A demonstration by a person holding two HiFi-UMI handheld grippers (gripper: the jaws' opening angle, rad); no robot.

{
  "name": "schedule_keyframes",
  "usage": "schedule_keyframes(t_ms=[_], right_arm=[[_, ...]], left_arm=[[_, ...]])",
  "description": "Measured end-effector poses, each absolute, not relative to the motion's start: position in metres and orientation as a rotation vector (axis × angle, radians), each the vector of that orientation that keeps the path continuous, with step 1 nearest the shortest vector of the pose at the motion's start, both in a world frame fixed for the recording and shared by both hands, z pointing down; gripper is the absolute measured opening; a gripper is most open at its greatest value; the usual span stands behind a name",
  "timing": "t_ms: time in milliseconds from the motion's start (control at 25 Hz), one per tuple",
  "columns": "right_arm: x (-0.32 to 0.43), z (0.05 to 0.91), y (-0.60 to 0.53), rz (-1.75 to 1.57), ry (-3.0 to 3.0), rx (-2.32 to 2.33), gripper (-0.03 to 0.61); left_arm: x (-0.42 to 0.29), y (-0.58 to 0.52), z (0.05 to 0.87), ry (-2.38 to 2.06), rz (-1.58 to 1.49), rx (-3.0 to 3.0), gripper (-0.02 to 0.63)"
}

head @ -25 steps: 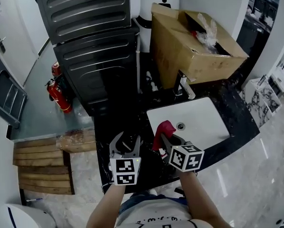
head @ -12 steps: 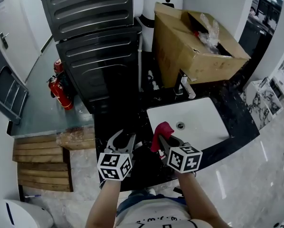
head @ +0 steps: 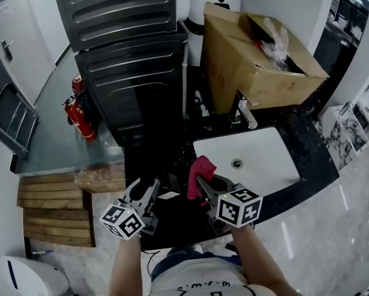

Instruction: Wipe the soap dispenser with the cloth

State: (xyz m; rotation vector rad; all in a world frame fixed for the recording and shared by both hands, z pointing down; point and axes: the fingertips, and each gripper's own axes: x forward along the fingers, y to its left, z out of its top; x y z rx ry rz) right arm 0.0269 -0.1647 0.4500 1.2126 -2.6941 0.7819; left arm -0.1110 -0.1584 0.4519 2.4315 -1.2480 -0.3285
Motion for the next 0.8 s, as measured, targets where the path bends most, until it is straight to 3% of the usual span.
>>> schedule_keyframes(t_ms=[400, 800], right_arm=[[-0.057, 0.456, -0.139, 0.538, -2.696, 0.815, 0.049], [-0.020, 0.508, -0.145, 0.585, -2.474, 0.912, 0.049]], left_arm=[[-0.122, -0.154, 0.459, -1.296, -0.337, 2.376, 0.112], [-0.116, -0.155, 0.455, -1.311, -0.287, 2.411, 0.111]])
